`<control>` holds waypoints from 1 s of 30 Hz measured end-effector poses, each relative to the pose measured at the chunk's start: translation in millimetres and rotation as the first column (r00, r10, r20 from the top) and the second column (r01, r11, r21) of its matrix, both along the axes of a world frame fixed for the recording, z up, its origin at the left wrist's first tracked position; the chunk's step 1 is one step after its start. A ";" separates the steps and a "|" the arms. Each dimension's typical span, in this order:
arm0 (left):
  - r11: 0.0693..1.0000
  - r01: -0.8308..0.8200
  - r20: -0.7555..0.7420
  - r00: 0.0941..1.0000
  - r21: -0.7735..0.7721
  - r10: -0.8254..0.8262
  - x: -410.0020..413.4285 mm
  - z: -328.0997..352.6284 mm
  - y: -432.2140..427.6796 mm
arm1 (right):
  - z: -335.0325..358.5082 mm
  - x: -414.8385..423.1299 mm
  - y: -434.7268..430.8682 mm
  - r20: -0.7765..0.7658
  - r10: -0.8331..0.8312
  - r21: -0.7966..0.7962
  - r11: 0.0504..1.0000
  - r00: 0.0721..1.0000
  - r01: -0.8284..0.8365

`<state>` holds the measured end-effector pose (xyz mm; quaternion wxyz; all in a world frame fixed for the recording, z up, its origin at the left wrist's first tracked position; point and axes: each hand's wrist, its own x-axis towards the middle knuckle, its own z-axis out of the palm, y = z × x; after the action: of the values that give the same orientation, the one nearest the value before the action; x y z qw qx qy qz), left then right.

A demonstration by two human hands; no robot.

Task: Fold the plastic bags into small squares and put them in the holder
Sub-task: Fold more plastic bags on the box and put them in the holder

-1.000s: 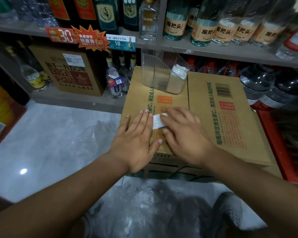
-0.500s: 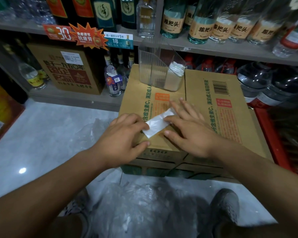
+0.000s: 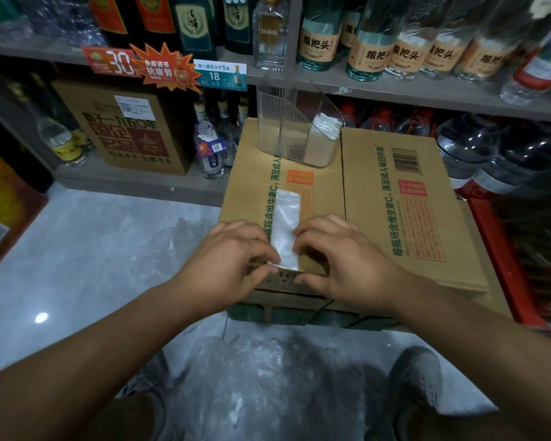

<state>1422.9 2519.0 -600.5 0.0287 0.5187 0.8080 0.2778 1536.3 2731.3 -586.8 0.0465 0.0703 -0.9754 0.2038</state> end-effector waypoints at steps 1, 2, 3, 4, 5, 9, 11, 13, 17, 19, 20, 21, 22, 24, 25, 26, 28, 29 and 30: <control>1.000 -0.005 0.018 1.000 0.006 0.005 -0.5 0.0 0.2 | -0.6 -0.1 -0.5 -0.013 0.000 -0.001 1.000 1.000 0.000; 1.000 -0.010 0.032 0.999 0.017 0.009 -1.1 -0.1 0.4 | -0.7 -0.1 -1.2 -0.029 0.003 -0.005 1.000 1.000 -0.003; 0.999 -0.015 0.045 0.999 0.034 0.014 -1.6 -0.2 0.7 | -1.1 -0.2 -1.9 -0.047 0.009 -0.015 1.000 0.999 -0.009; 0.998 -0.021 0.056 0.998 0.053 0.018 -1.7 -0.2 0.8 | -1.1 -0.3 -2.9 -0.065 0.015 -0.026 1.000 0.998 -0.017; 0.997 -0.027 0.066 0.998 0.073 0.022 -1.6 -0.1 0.8 | -1.0 -0.6 -4.0 -0.083 0.022 -0.036 0.999 0.996 -0.025; 0.992 -0.036 0.089 0.996 0.123 0.025 -1.1 2.2 2.2 | -1.3 -1.2 -6.6 -0.121 0.045 -0.031 0.998 0.992 -0.049; 0.992 -0.016 0.103 0.995 0.126 0.003 -1.4 3.7 3.1 | -0.6 -1.2 -7.1 -0.098 0.047 -0.035 0.998 0.994 -0.051; 0.995 -0.010 0.139 0.990 0.101 -0.004 -3.2 4.3 3.6 | 1.2 -0.8 -8.1 -0.072 0.046 -0.051 0.997 0.996 -0.050; 0.998 -0.052 0.226 0.973 0.018 0.046 -9.5 3.4 5.0 | 6.7 -0.1 -10.0 -0.021 0.024 -0.089 0.996 0.999 -0.026; 0.998 -0.053 0.212 0.976 0.022 0.047 -11.4 1.9 5.9 | 9.1 0.3 -9.9 0.001 0.013 -0.118 0.993 1.000 -0.013; 0.999 -0.043 0.190 0.981 0.030 0.037 -11.9 1.4 6.0 | 10.2 0.3 -9.5 0.007 0.012 -0.127 0.992 1.000 -0.011; 0.999 -0.023 0.156 0.988 0.035 0.017 -12.0 1.6 6.4 | 11.0 0.5 -9.1 0.010 0.015 -0.128 0.992 1.000 -0.014; 0.999 0.001 0.124 0.992 0.035 -0.006 -11.9 2.6 6.7 | 11.6 0.2 -9.0 0.011 0.023 -0.120 0.993 1.000 -0.021; 0.999 0.038 0.104 0.994 0.019 -0.039 -10.7 4.7 7.9 | 12.5 -0.6 -9.1 0.005 0.044 -0.089 0.995 0.999 -0.044; 0.999 0.042 0.114 0.993 0.008 -0.043 -9.9 5.0 8.6 | 13.1 -1.1 -9.2 0.001 0.051 -0.077 0.996 0.999 -0.051; 0.999 0.035 0.135 0.990 -0.001 -0.035 -9.3 4.2 9.2 | 14.3 -1.2 -9.2 -0.003 0.054 -0.076 0.996 0.999 -0.054; 1.000 -0.004 0.209 0.978 -0.019 0.008 -8.5 2.5 9.5 | 16.7 -1.2 -8.4 -0.008 0.048 -0.097 0.994 0.999 -0.048; 1.000 -0.021 0.241 0.970 -0.018 0.024 -8.8 2.0 9.4 | 17.8 -1.0 -7.6 -0.004 0.041 -0.105 0.994 0.999 -0.042; 1.000 -0.028 0.268 0.963 0.000 0.027 -9.5 1.4 9.2 | 18.3 -1.0 -6.6 0.005 0.035 -0.111 0.993 0.999 -0.034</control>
<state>1413.4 2528.2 -599.1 0.1326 0.4651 0.8034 0.3473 1535.3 2724.7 -568.5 0.0437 0.0837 -0.9613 0.2588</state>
